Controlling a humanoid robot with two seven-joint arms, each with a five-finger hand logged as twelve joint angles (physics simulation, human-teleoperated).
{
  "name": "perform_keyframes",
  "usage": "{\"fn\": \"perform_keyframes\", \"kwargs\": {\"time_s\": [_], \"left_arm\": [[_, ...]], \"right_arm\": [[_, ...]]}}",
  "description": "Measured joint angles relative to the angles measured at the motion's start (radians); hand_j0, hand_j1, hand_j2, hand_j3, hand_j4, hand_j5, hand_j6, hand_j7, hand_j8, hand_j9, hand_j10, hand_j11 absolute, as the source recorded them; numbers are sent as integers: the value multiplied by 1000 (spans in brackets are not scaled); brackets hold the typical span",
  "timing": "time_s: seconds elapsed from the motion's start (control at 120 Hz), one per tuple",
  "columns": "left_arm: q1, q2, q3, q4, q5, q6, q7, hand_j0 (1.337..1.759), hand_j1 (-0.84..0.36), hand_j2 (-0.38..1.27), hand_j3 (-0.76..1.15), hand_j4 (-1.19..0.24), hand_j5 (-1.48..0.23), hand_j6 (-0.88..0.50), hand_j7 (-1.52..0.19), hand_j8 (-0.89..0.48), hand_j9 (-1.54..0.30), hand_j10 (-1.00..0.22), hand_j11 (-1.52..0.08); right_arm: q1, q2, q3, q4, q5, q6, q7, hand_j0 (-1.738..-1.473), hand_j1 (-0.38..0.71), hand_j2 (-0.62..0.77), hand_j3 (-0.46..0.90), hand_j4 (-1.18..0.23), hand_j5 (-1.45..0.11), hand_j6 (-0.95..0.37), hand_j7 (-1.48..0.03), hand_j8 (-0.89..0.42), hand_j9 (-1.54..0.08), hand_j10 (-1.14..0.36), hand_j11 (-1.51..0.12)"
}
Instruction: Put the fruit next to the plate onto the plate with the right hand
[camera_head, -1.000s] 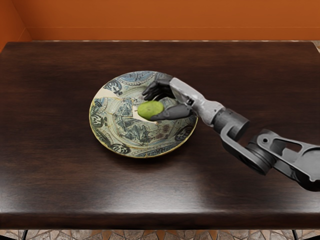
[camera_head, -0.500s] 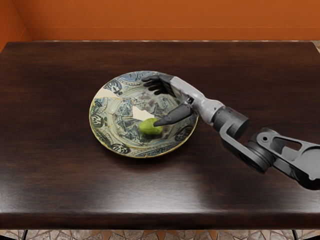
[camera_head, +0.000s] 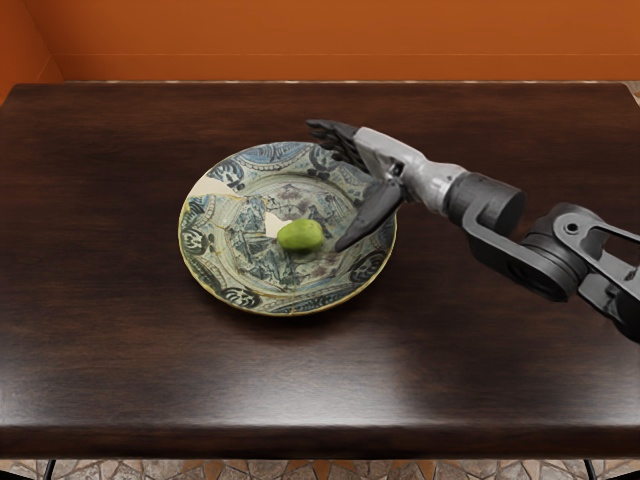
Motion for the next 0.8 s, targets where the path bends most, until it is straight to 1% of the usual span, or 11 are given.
{"fn": "perform_keyframes", "kwargs": {"time_s": [0.058,0.125,0.175,0.242,0.35,0.433,0.525,0.6,0.692,0.8], "left_arm": [[-2,0,0,0,0,-2,0,1658,349,0,0,0,0,0,0,0,0,0,0],[1,0,1,-1,-2,-5,0,1658,349,0,0,0,0,0,0,0,0,0,0],[19,0,1,-1,-3,-7,0,1658,349,0,0,0,0,0,0,0,0,0,0],[27,0,2,-1,-6,-8,0,1658,349,0,0,0,0,0,0,0,0,0,0],[44,0,2,-2,-10,-9,1,1658,349,0,0,0,0,0,0,0,0,0,0],[46,0,1,-2,-12,-9,2,1658,349,0,0,0,0,0,0,0,0,0,0],[50,0,1,-3,-13,-9,2,1658,349,0,0,0,0,0,0,0,0,0,0],[64,0,2,-4,-13,-9,3,1658,349,0,0,0,0,0,0,0,0,0,0],[65,0,2,-5,-13,-9,3,1658,349,0,0,0,0,0,0,0,0,0,0],[65,0,2,-6,-13,-9,3,1658,349,0,0,0,0,0,0,0,0,0,0]], "right_arm": [[0,-10,43,3,26,79,-47,-1658,-299,-5,0,-43,-56,-44,-56,-42,-56,-42,-56],[1,-42,83,4,93,177,-87,-1658,-307,-5,0,-37,-47,-37,-47,-36,-47,-36,-47],[1,-76,110,4,144,248,-107,-1658,-311,-4,0,-33,-42,-33,-42,-32,-42,-32,-42],[1,-117,147,3,206,348,-122,-1658,-316,-4,0,-29,-37,-29,-37,-29,-37,-28,-37],[-1,-167,191,-8,288,486,-133,-1658,-322,-3,0,-24,-31,-24,-31,-24,-31,-23,-31],[-7,-223,207,-45,365,540,-136,-1658,-325,-3,0,-21,-26,-21,-26,-21,-26,-20,-26],[-15,-289,215,-107,455,566,-137,-1658,-329,-2,0,-18,-23,-18,-23,-18,-23,-18,-23],[-23,-326,218,-156,498,575,-136,-1658,-330,-2,0,-17,-21,-17,-21,-17,-21,-16,-21],[-33,-349,220,-209,523,581,-134,-1658,-332,-2,0,-16,-20,-16,-20,-16,-20,-15,-20],[-39,-361,220,-243,535,583,-133,-1658,-333,-1,0,-15,-19,-15,-19,-15,-19,-14,-19]]}}
